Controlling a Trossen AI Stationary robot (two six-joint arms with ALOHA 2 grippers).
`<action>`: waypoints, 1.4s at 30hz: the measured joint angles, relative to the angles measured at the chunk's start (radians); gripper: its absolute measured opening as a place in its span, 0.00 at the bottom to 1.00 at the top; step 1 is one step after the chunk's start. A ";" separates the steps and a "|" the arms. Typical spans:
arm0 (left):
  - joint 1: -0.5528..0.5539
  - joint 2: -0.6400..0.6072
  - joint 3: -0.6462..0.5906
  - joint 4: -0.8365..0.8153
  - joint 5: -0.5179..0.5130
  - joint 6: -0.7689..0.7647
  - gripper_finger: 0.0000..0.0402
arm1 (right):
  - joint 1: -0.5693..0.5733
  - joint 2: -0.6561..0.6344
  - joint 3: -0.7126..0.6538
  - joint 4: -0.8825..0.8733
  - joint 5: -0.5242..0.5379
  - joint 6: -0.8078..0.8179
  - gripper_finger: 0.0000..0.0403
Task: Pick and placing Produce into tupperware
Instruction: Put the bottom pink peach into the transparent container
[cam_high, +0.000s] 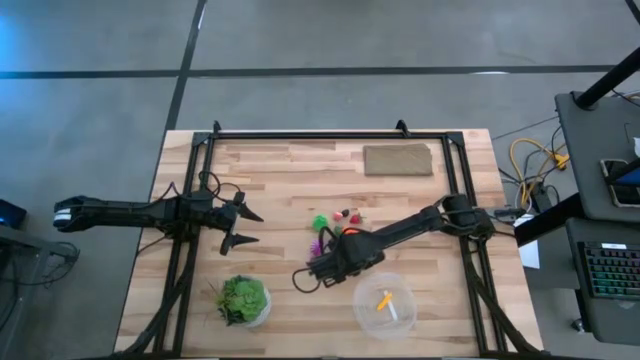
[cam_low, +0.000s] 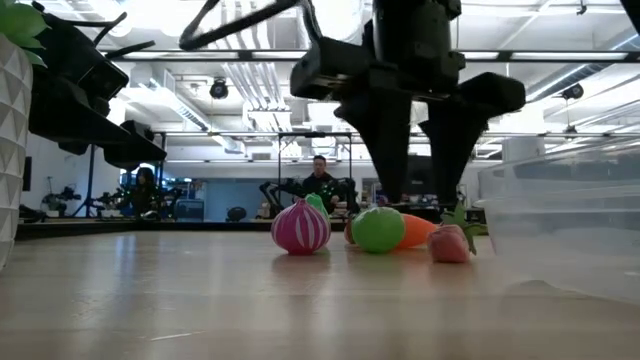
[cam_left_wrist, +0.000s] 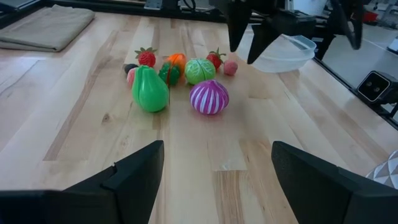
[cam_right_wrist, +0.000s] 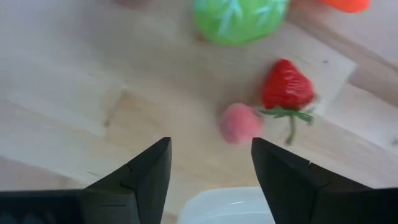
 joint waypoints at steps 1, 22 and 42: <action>0.000 0.000 0.000 0.000 0.000 0.000 0.71 | 0.001 0.000 0.002 -0.013 0.007 0.006 0.53; 0.000 0.000 0.000 0.000 0.000 0.000 0.71 | -0.006 0.003 -0.069 0.003 -0.060 0.086 0.53; 0.000 0.000 0.000 0.000 0.000 0.000 0.71 | -0.048 0.004 -0.157 0.111 -0.045 0.043 0.53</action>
